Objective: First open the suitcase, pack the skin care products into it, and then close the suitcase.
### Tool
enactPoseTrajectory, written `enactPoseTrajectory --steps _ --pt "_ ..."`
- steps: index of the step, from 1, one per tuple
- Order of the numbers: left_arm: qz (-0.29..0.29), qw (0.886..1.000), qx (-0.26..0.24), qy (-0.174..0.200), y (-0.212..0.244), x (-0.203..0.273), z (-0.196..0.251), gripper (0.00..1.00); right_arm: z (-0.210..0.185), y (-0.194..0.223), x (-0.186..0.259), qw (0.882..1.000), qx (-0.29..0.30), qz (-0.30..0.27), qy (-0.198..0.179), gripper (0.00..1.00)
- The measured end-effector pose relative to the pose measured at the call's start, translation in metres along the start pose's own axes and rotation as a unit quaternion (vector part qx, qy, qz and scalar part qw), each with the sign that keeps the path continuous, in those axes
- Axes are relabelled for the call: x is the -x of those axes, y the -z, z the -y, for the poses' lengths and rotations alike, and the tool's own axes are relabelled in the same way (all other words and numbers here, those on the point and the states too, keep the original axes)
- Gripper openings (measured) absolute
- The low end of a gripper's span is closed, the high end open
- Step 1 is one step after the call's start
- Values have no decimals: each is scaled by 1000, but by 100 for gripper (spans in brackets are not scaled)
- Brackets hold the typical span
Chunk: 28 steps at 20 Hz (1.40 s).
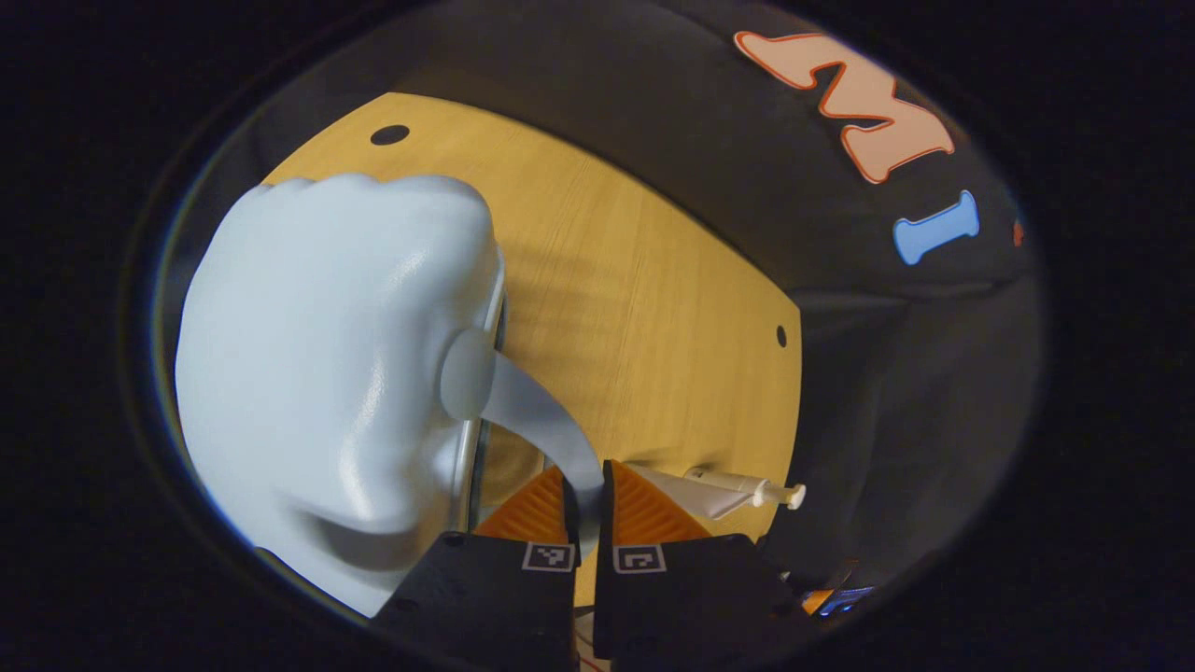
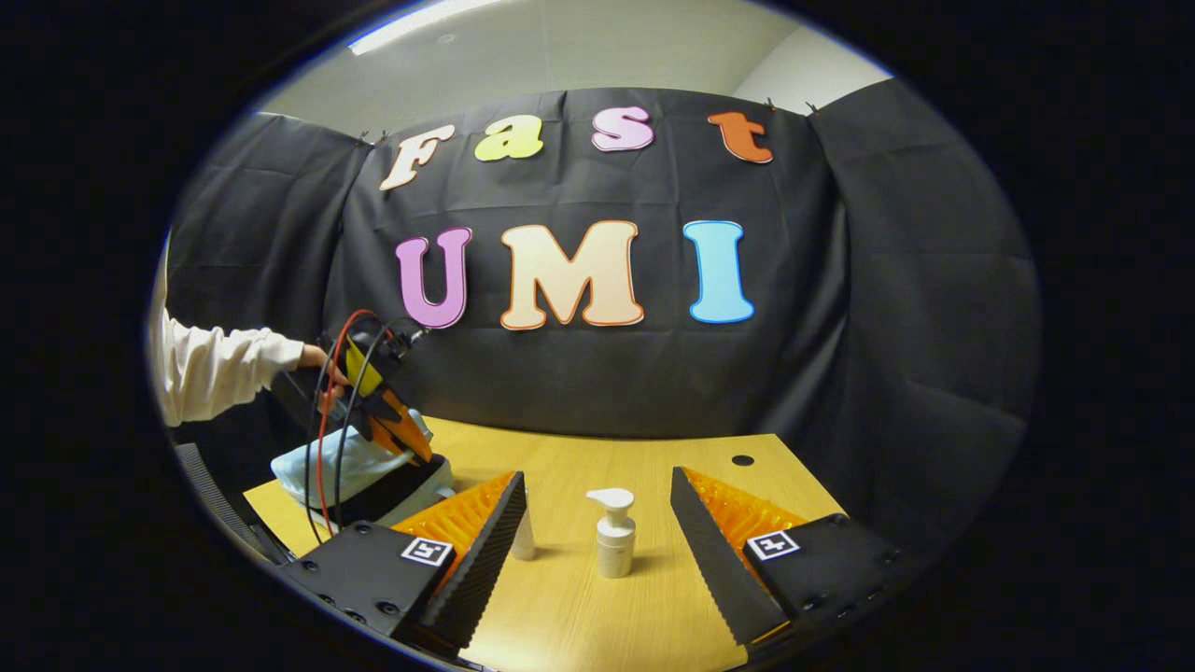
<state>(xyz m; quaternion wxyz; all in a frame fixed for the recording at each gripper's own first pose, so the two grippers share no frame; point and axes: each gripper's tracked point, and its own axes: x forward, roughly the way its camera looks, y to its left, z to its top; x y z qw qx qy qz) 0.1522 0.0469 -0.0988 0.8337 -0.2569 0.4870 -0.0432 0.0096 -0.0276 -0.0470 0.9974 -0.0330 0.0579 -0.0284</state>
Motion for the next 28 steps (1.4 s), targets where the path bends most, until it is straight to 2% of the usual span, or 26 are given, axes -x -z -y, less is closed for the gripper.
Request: enactPoseTrajectory --steps 4,7,11,16,23,26,28 --pt "43 999 3 28 -27 76 -3 1 -18 -8 -8 1000 -5 7 -20 98" --pt "85 996 14 33 -51 137 -24 1 -33 -15 -13 999 5 16 -34 98" --pt "155 987 27 6 -83 210 -85 0 -55 -24 -20 998 -5 26 -56 98" --pt "182 983 22 -23 -73 258 -153 1 -70 -28 -26 997 -10 32 -67 98" --pt "179 978 17 -110 -52 282 -258 1 -81 -35 -29 997 -8 35 -69 96" --pt "159 972 2 -174 -27 281 -325 1 -84 -35 -31 997 -6 34 -69 98" --pt "155 967 -7 -201 -15 274 -357 1 -84 -33 -32 997 -12 30 -69 98"
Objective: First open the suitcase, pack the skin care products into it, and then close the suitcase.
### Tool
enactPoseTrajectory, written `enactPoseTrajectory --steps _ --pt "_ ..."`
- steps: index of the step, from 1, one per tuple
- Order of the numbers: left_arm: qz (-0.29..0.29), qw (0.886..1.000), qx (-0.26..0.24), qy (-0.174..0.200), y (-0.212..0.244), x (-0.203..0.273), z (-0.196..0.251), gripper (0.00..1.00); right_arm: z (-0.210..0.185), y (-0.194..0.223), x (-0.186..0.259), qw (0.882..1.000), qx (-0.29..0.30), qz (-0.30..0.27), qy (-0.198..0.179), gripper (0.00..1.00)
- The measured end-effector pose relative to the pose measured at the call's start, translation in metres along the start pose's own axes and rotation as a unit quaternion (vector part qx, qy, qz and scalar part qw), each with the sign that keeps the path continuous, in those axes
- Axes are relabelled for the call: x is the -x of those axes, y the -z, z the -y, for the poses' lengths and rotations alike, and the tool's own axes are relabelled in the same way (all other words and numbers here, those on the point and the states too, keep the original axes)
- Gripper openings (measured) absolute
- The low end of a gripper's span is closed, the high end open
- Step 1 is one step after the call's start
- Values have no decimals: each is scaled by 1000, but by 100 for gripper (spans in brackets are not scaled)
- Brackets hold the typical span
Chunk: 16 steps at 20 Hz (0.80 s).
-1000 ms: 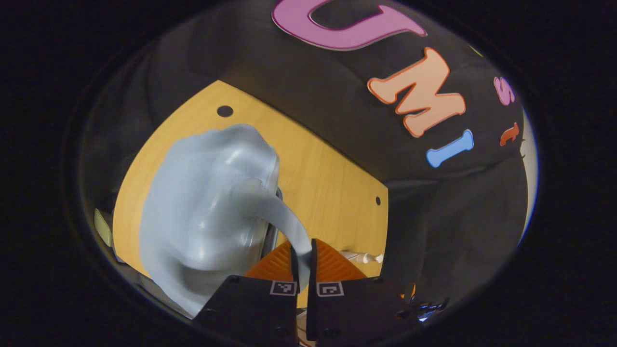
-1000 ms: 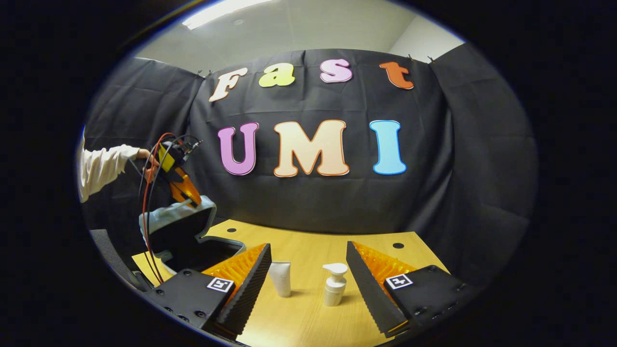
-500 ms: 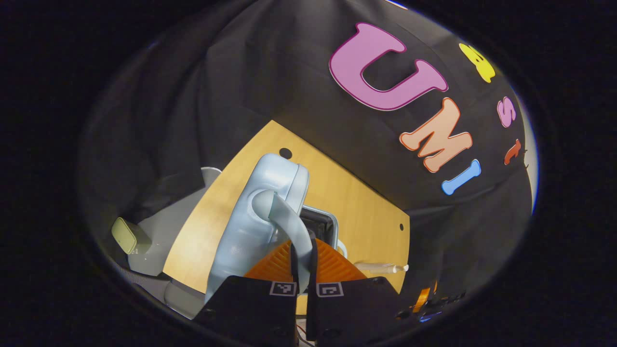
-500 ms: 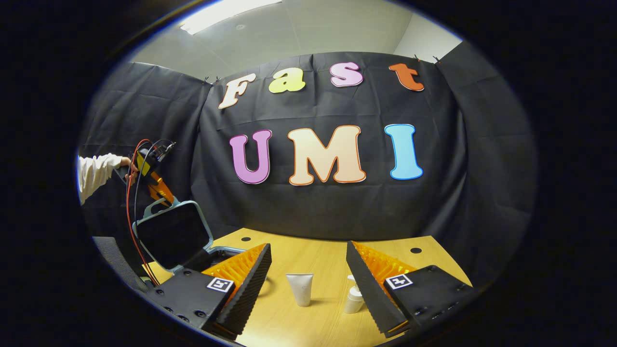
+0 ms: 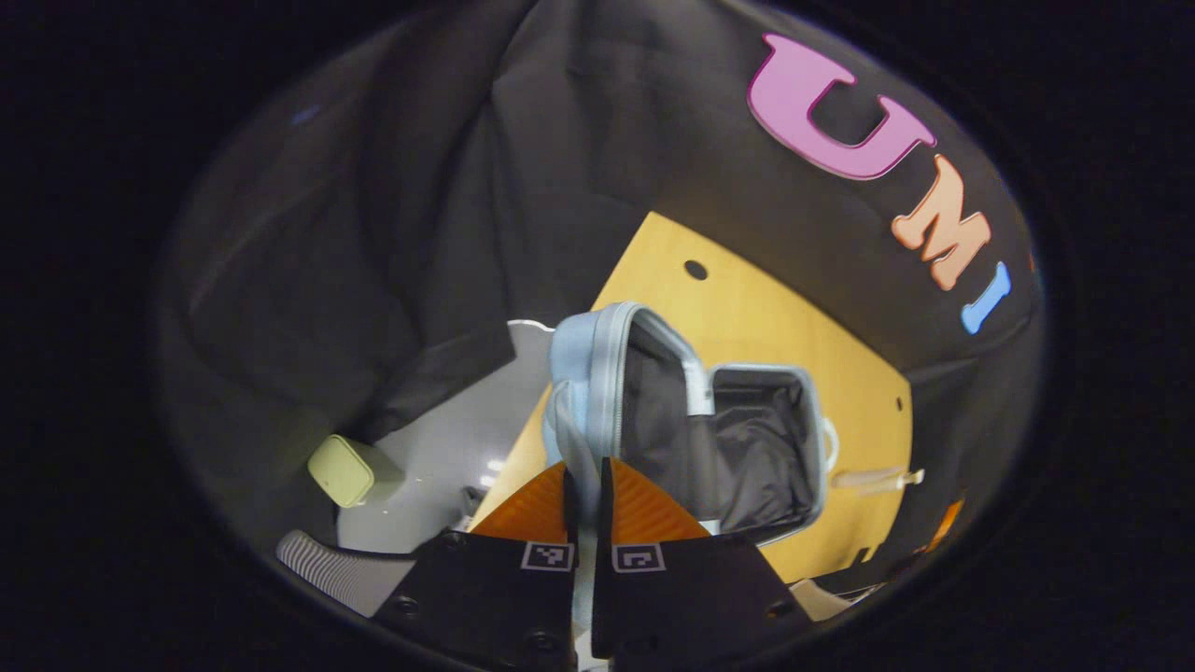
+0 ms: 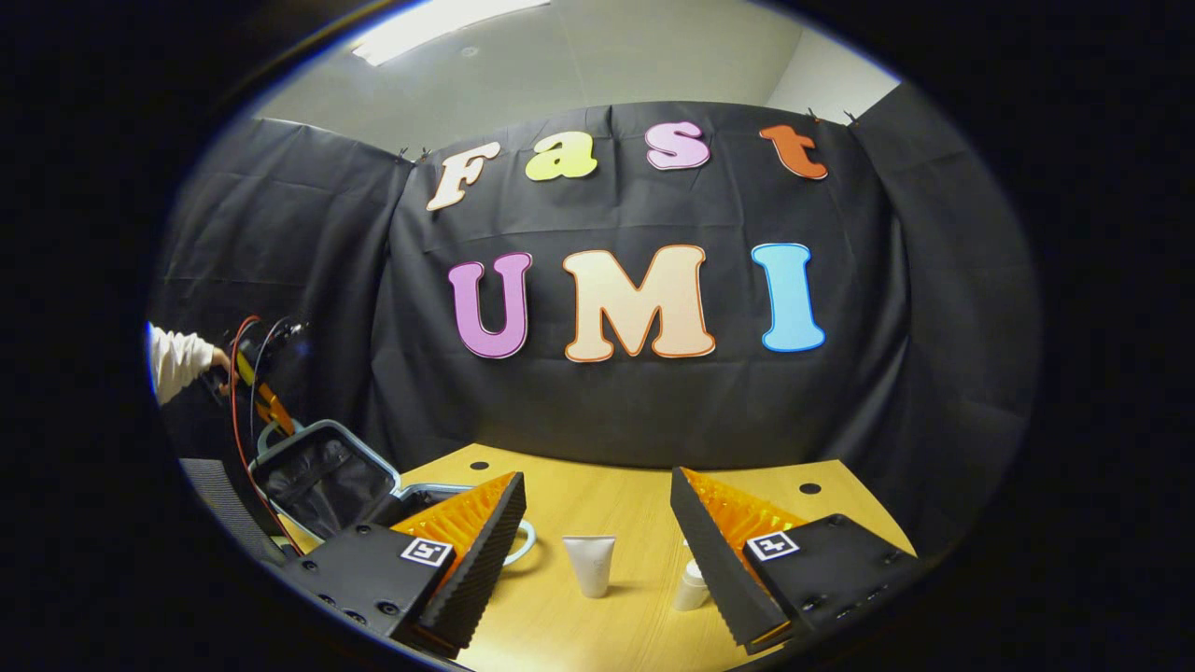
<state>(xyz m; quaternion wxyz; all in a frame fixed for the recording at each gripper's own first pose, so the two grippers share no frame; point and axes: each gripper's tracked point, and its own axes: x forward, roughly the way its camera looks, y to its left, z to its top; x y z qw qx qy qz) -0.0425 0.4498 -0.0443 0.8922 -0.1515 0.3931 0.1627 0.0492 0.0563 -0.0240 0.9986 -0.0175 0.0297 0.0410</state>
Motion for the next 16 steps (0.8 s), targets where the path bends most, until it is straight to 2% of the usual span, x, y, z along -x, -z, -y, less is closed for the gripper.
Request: enactPoseTrajectory --steps 3,9,10,11,13,16 --pt "12 1000 8 22 17 -25 -9 0 7 1 -2 1000 -2 -5 9 96" --pt "5 999 42 26 59 -84 -49 0 15 5 -4 999 13 -18 29 98" --pt "5 998 52 27 64 -90 -53 4 15 7 -3 999 12 -22 30 98" --pt "11 998 60 29 66 -93 -55 1 16 9 -2 999 10 -26 32 98" --pt "13 998 55 10 72 -97 -66 1 17 13 -1 999 8 -32 34 98" --pt "41 998 30 -27 58 -89 -83 13 18 17 1 999 10 -35 35 98"
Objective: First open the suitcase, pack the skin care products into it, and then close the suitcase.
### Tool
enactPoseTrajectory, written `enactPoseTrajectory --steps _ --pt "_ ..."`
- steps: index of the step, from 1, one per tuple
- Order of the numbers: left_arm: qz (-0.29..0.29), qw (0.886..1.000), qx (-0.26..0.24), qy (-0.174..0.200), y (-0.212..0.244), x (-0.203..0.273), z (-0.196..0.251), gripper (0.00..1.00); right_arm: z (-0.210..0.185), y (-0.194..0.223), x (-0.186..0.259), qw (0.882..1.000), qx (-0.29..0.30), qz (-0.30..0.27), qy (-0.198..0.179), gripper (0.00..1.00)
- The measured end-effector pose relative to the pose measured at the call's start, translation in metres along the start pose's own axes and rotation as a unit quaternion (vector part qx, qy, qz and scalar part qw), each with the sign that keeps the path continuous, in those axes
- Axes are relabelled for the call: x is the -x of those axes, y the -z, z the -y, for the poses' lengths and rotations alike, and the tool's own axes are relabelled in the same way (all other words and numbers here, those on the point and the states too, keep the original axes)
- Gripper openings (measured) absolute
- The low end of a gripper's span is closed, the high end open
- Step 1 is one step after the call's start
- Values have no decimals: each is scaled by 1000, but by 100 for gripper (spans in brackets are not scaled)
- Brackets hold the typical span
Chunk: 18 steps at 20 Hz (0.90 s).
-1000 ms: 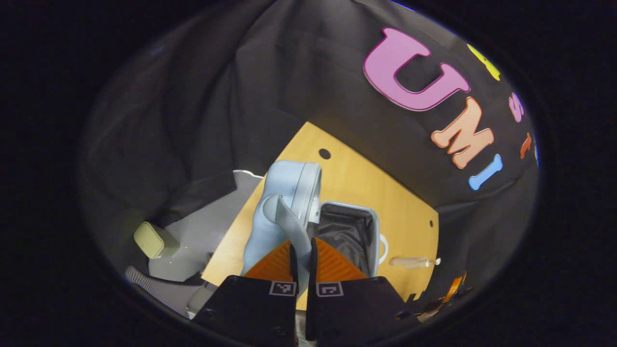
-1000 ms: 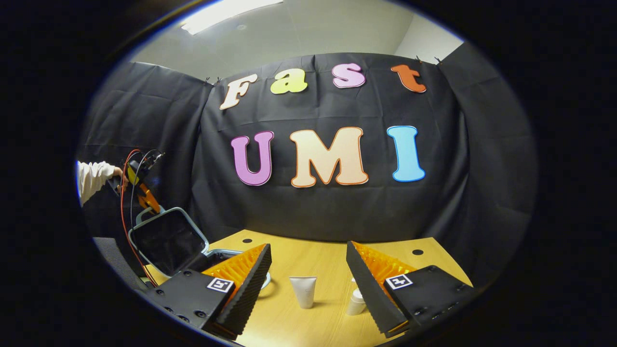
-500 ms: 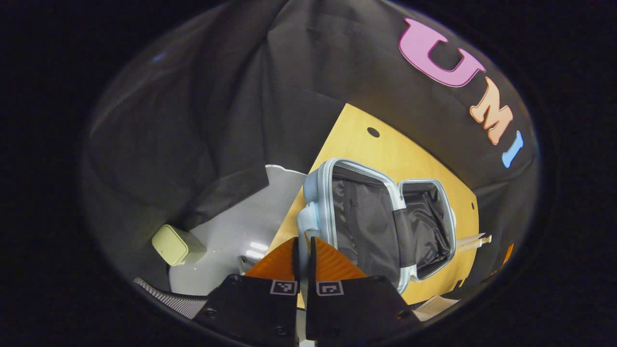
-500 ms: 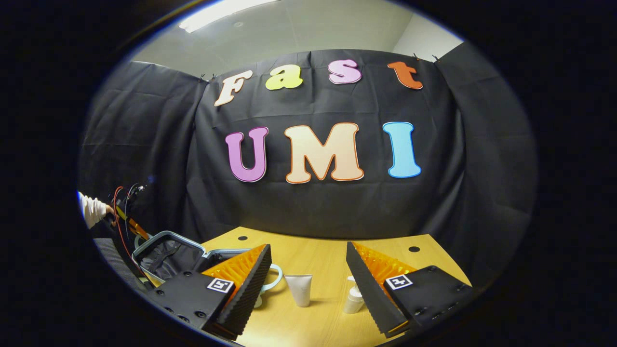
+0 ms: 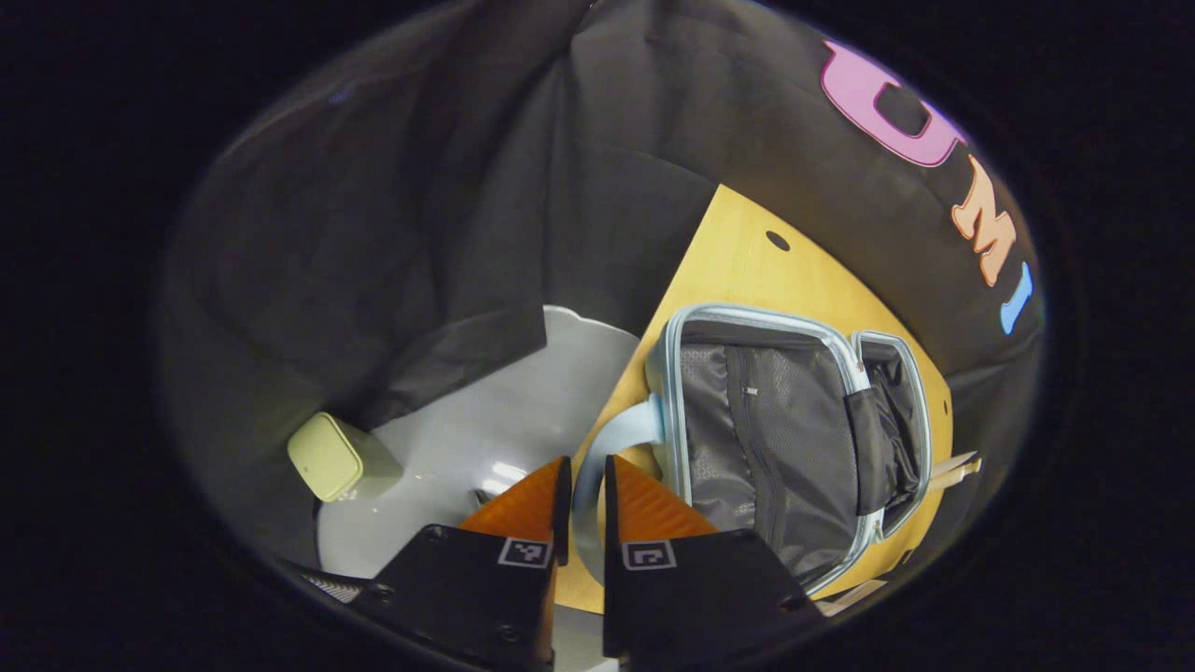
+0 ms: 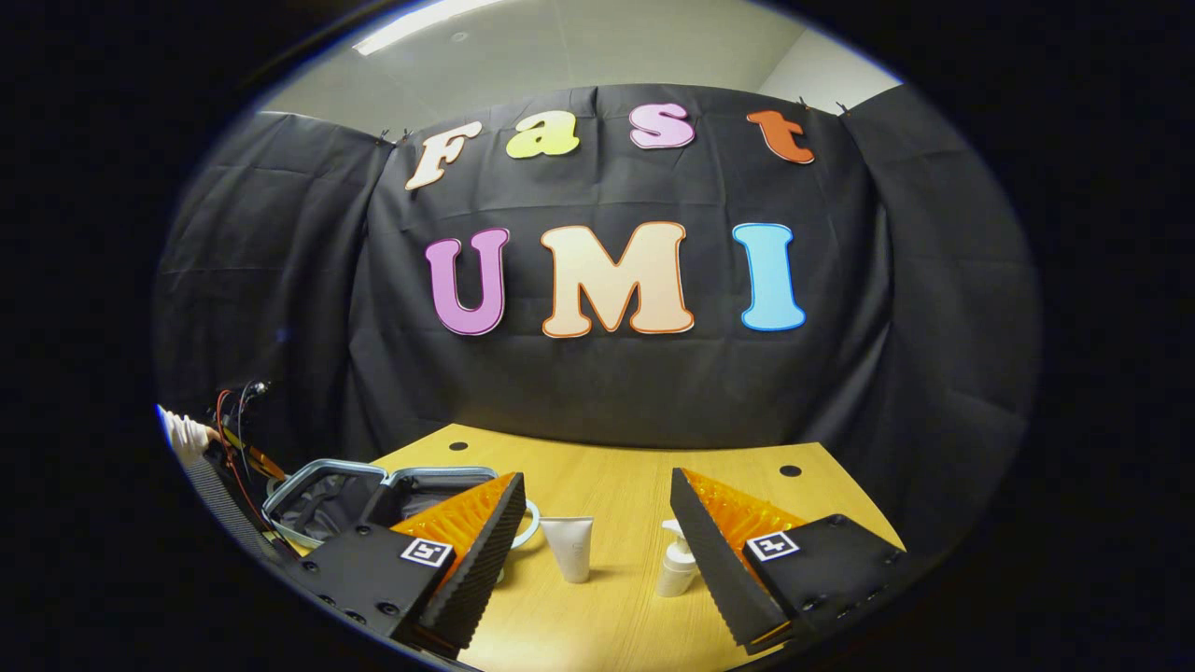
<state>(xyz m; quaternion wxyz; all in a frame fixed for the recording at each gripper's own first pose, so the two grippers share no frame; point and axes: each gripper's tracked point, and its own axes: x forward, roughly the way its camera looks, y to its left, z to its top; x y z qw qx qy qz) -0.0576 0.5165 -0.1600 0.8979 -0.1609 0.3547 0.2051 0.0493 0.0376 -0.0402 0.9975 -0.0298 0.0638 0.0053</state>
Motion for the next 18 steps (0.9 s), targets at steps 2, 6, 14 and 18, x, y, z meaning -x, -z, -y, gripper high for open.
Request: enactPoseTrajectory --steps 2,6,14,18 --pt "39 999 -12 -17 -19 11 0 55 2 2 0 1000 1 -2 0 96" --pt "133 988 -68 -35 -61 62 39 96 13 6 -3 1000 -6 -2 5 98" --pt "305 933 -163 103 -80 151 277 95 47 17 -8 999 -17 -7 26 98" --pt "336 889 -207 232 -41 168 424 94 59 22 -7 999 -15 -13 36 98"
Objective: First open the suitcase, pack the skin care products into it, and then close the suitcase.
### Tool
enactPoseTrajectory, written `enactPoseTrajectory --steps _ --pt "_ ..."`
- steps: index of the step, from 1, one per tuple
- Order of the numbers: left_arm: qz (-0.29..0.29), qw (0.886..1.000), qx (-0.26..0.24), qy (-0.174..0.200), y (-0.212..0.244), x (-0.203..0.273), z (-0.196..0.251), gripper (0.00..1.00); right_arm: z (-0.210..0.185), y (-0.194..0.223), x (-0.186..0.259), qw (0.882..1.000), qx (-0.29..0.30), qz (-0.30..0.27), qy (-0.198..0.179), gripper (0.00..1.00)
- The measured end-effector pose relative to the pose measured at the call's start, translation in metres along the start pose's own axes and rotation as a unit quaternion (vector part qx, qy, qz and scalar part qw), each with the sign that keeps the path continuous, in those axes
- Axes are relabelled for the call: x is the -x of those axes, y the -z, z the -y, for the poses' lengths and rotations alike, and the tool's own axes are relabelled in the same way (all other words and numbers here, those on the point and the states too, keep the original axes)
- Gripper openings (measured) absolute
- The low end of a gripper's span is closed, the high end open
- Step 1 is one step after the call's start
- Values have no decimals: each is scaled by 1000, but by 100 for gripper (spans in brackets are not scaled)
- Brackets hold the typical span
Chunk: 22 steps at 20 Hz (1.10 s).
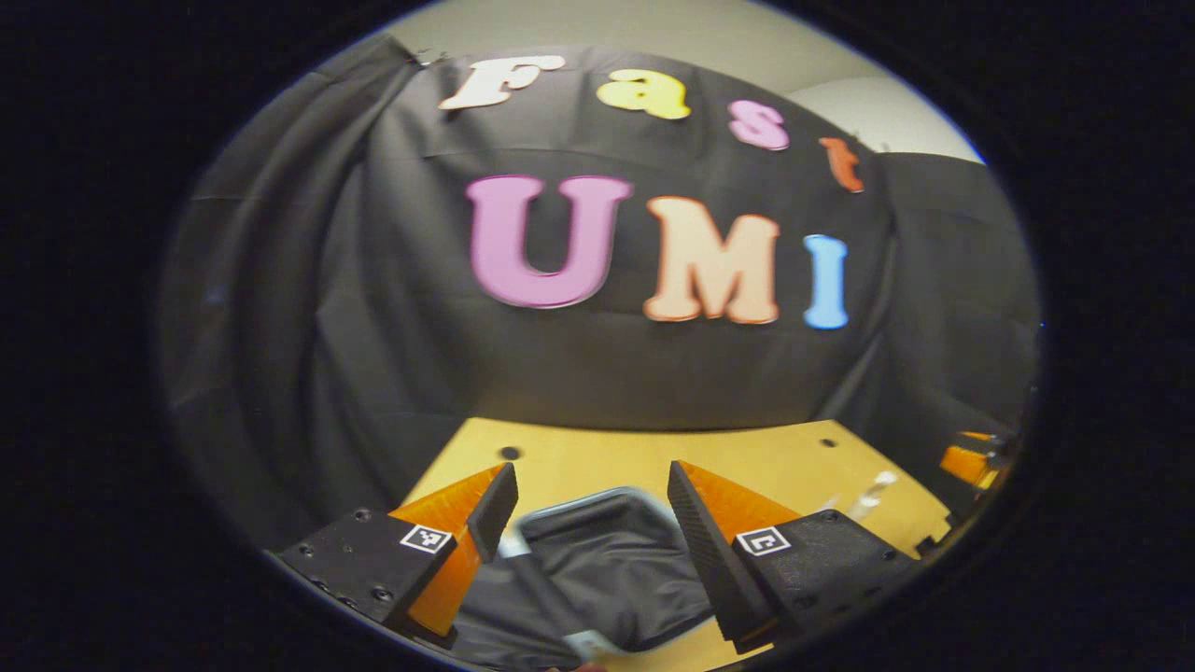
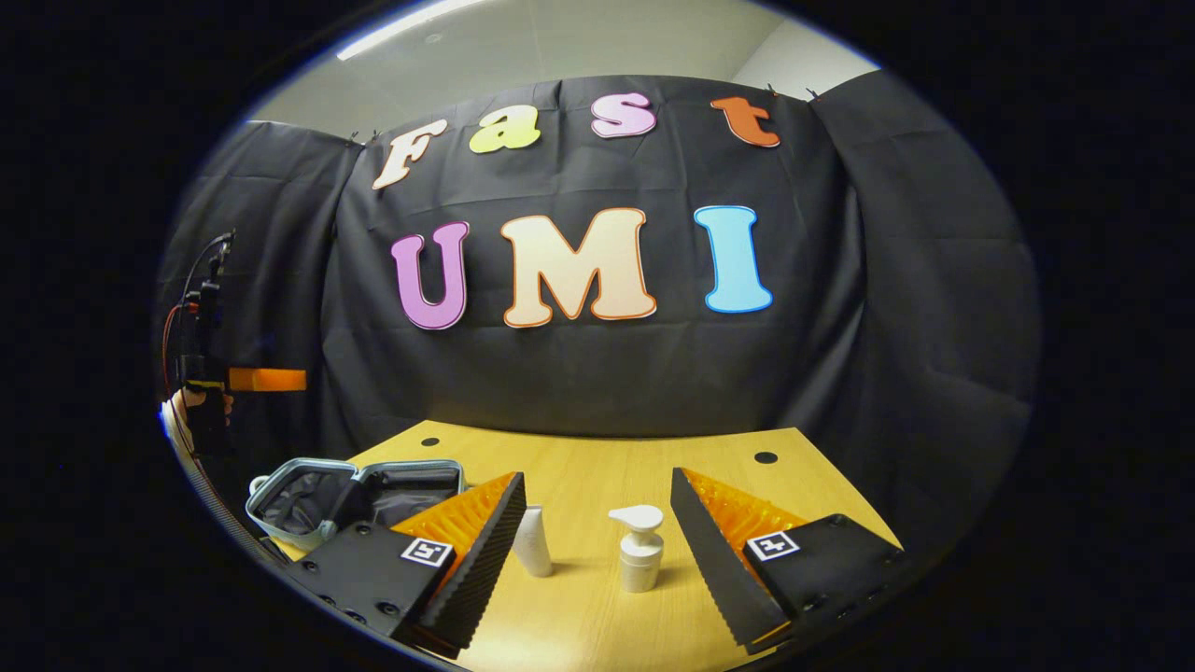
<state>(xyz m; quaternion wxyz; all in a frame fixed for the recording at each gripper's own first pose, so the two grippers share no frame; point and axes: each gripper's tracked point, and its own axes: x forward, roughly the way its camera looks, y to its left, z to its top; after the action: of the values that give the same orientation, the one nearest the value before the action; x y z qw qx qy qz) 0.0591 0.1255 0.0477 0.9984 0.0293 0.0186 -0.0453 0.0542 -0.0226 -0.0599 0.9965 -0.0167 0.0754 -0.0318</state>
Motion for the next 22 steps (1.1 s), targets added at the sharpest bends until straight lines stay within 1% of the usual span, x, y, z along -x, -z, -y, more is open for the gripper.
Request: enactPoseTrajectory --steps 1,2,3,4,5,6,10,12,14,17,19,20,21,22 --pt "5 999 9 39 3 -9 36 95 3 2 0 1000 2 -2 3 98" --pt "9 997 22 68 9 -21 67 92 7 4 0 1000 4 -4 6 96" --pt "6 995 37 92 16 -30 92 92 10 7 0 1000 4 -5 9 98" --pt "-2 992 50 116 26 -35 114 95 13 9 -1 1000 4 -5 11 98" --pt "-6 989 62 134 32 -42 133 94 16 13 -2 1000 4 -7 14 98" --pt "-10 987 68 146 39 -49 150 95 19 19 -4 1000 3 -12 16 98" --pt "-41 983 62 168 91 -80 204 95 22 44 -10 999 4 -29 19 98" --pt "-72 982 67 164 121 -98 221 94 24 59 -11 999 -2 -42 19 98" --pt "-99 982 76 142 154 -115 222 95 30 70 -12 998 -7 -54 21 98" --pt "-138 977 102 127 194 -131 227 95 37 82 -12 998 -19 -63 23 98" --pt "-151 977 99 117 215 -139 230 95 43 88 -16 997 -27 -66 23 98" --pt "-153 978 94 108 222 -141 228 95 46 92 -18 997 -30 -68 22 96" --pt "-156 978 92 100 229 -146 226 93 48 96 -21 997 -33 -71 21 96" --pt "-163 978 93 94 238 -149 225 87 49 100 -25 997 -33 -73 20 98"
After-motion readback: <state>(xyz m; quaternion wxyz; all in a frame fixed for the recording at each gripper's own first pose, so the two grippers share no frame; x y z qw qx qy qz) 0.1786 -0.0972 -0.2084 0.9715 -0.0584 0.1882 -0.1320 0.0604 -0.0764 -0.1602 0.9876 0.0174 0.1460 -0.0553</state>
